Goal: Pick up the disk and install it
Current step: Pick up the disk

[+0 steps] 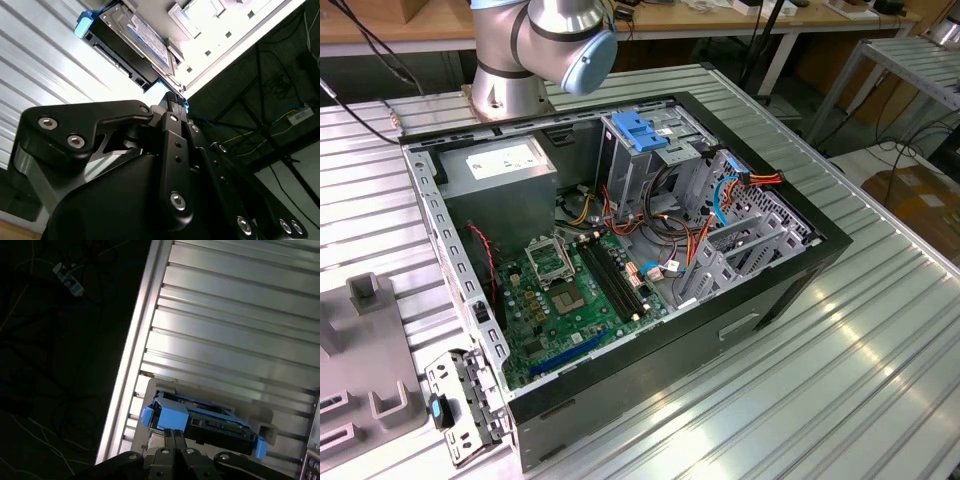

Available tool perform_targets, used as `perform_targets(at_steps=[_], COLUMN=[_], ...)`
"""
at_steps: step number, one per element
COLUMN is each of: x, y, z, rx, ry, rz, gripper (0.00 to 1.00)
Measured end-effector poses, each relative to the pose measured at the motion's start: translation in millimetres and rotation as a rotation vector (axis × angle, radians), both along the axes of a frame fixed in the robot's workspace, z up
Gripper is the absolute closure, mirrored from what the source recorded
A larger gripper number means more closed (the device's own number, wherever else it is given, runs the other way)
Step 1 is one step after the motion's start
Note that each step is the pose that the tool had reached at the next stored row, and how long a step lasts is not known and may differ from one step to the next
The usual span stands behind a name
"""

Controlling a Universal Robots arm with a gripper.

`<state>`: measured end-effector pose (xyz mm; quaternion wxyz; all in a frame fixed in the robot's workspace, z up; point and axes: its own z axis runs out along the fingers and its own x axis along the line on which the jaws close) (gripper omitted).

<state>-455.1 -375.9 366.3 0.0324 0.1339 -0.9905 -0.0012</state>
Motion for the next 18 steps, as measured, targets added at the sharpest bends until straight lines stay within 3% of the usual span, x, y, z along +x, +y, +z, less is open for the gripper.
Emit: perform_targets(at_steps=[7, 11, 13, 18], x=[0.0, 0.0, 0.0, 0.0], y=[0.0, 0.0, 0.0, 0.0], z=[-0.1, -0.1, -0.5, -1.1], rx=[0.0, 0.0, -0.0001, -0.0001], ry=[-0.0001, 0.0, -0.0003, -0.0005], rz=[0.163, 0.23, 0.294, 0.381], gripper=[0.89, 0.89, 0.89, 0.89])
